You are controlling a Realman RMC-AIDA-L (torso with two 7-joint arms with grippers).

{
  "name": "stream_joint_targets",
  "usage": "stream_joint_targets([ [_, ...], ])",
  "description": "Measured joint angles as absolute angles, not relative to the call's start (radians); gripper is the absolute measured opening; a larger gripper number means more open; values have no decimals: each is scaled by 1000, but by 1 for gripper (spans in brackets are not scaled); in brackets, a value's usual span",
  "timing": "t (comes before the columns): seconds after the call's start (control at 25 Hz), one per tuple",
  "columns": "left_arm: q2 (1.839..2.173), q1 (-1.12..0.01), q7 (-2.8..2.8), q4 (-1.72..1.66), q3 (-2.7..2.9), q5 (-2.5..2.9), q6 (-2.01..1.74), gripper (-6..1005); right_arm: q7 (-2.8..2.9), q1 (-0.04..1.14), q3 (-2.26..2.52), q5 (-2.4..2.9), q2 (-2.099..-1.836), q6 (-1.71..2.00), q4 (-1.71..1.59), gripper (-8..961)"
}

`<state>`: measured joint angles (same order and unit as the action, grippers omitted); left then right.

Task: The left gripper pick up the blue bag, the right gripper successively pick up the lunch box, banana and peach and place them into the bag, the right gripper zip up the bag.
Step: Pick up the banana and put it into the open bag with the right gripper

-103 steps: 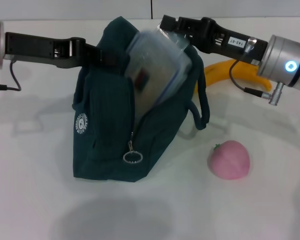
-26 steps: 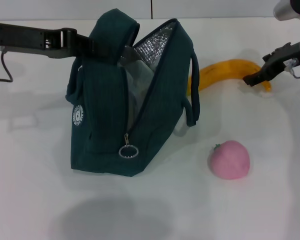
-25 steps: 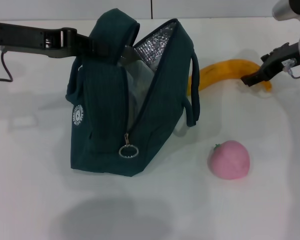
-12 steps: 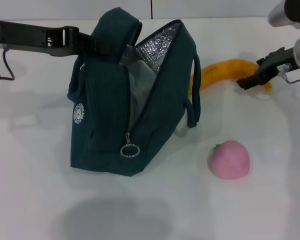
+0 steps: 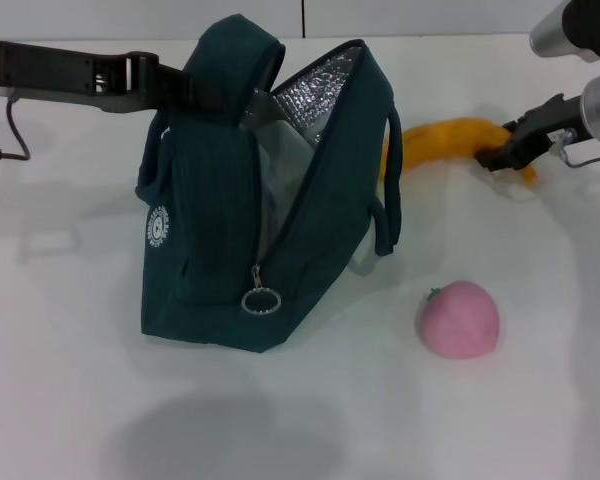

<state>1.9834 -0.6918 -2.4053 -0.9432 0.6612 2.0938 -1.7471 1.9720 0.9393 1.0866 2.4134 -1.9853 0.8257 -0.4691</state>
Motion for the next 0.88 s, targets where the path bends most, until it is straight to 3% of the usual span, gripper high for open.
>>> stream_joint_targets([
  [0.16,1983,-692,-2405,-943,661,2094,-1747,36,1973,939,1079,2407,-1982,828,-467,480],
  [0.6,1981,-690,-2405,-946,661,2094,-1747,36,1975,923,1077,2388,-1975,844,-497,449],
  [0.88,1979,-690,-2405,-947,658,2094,-1747,36,1975,852,1025,2351,-1971,907,-632,453],
])
